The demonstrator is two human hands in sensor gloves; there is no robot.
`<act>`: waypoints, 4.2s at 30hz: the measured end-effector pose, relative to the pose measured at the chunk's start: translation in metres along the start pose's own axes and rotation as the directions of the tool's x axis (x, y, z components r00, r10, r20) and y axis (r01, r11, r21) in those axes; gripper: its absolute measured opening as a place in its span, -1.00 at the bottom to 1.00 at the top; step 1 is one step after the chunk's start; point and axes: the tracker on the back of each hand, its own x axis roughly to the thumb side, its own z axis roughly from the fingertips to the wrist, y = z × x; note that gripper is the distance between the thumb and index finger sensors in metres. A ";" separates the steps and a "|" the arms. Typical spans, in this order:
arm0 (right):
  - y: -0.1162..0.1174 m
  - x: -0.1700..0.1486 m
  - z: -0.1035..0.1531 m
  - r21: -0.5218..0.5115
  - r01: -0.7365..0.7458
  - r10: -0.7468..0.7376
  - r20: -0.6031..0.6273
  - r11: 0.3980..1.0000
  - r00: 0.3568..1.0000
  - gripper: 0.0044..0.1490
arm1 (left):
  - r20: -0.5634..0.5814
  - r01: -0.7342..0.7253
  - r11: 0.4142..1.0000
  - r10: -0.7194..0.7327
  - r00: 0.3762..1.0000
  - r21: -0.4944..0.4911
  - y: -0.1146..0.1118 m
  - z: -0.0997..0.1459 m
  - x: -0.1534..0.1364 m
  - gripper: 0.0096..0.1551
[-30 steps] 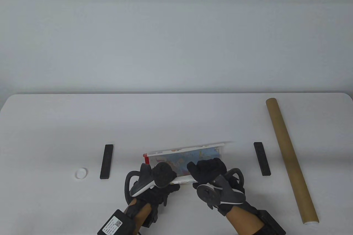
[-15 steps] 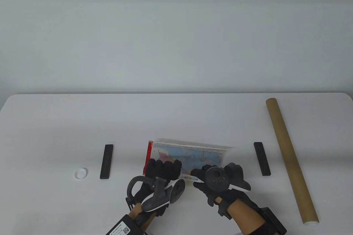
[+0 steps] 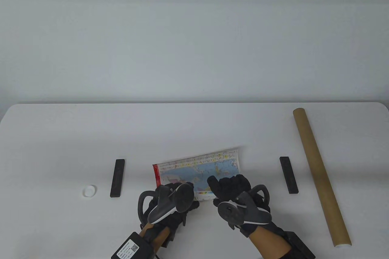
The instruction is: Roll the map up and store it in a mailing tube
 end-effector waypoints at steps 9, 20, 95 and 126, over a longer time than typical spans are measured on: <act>0.002 0.001 -0.003 0.045 -0.014 0.013 0.015 0.999 1.000 -0.25 | 0.008 -0.077 0.987 0.079 0.997 -0.138 -0.003 -0.002 -0.001 -0.33; 0.013 -0.016 -0.007 0.144 0.251 -0.238 -0.103 0.957 0.966 -0.32 | 0.020 0.261 0.947 -0.269 0.963 0.187 0.004 0.016 0.024 -0.20; 0.011 -0.013 -0.004 0.072 0.137 -0.129 -0.105 0.988 0.986 -0.31 | 0.053 0.243 0.956 -0.255 0.965 0.166 0.005 0.014 0.024 -0.22; 0.014 -0.011 -0.006 0.107 0.239 -0.229 -0.102 0.965 0.968 -0.30 | 0.031 0.256 0.955 -0.264 0.964 0.150 0.005 0.015 0.022 -0.22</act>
